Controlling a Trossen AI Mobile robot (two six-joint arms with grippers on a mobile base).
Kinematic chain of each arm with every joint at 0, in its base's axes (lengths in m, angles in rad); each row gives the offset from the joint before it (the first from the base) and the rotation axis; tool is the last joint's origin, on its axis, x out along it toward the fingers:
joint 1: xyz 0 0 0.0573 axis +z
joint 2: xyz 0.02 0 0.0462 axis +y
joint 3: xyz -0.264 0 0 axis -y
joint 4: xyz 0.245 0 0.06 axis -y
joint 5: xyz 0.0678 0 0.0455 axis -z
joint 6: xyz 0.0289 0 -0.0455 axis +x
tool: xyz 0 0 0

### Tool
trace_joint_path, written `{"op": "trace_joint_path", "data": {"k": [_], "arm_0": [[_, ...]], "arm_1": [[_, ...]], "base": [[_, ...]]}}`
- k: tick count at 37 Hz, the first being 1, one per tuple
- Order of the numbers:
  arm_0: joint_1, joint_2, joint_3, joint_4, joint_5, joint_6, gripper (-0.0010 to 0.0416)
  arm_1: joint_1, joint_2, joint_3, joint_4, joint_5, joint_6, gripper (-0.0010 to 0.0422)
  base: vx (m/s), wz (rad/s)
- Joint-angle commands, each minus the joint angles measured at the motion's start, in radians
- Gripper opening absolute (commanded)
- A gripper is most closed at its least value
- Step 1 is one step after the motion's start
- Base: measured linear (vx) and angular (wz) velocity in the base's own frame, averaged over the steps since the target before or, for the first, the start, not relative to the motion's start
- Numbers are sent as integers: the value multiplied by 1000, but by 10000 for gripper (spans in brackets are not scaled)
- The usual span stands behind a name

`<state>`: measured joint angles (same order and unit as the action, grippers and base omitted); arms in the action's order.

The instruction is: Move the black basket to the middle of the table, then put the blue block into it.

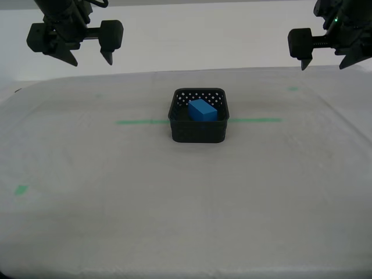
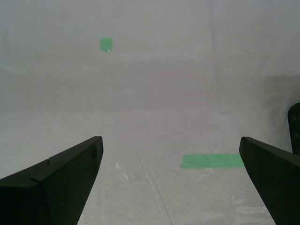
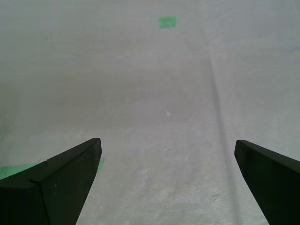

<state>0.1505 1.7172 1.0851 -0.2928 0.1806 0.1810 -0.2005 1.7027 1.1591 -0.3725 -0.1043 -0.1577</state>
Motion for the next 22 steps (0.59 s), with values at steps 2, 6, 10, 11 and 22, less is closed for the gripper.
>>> {"op": "trace_joint_path", "data": {"k": [2,6,10,11,22], "arm_0": [[0,0,0,1,0,2,398],[0,0,0,1,0,2,398],[0,0,0,2,0,2,399],[0,0,0,1,0,2,398],[0,0,0,1,0,2,399]], "arm_1": [[1,-1,0,1,-5,0,400],[0,-1,0,1,-4,0,400],[1,-1,0,1,-4,0,400],[1,-1,0,1,-4,0,400],[0,-1,0,1,-5,0,400]], "base": [[0,0],[0,0],[0,0],[0,0],[0,0]]}}
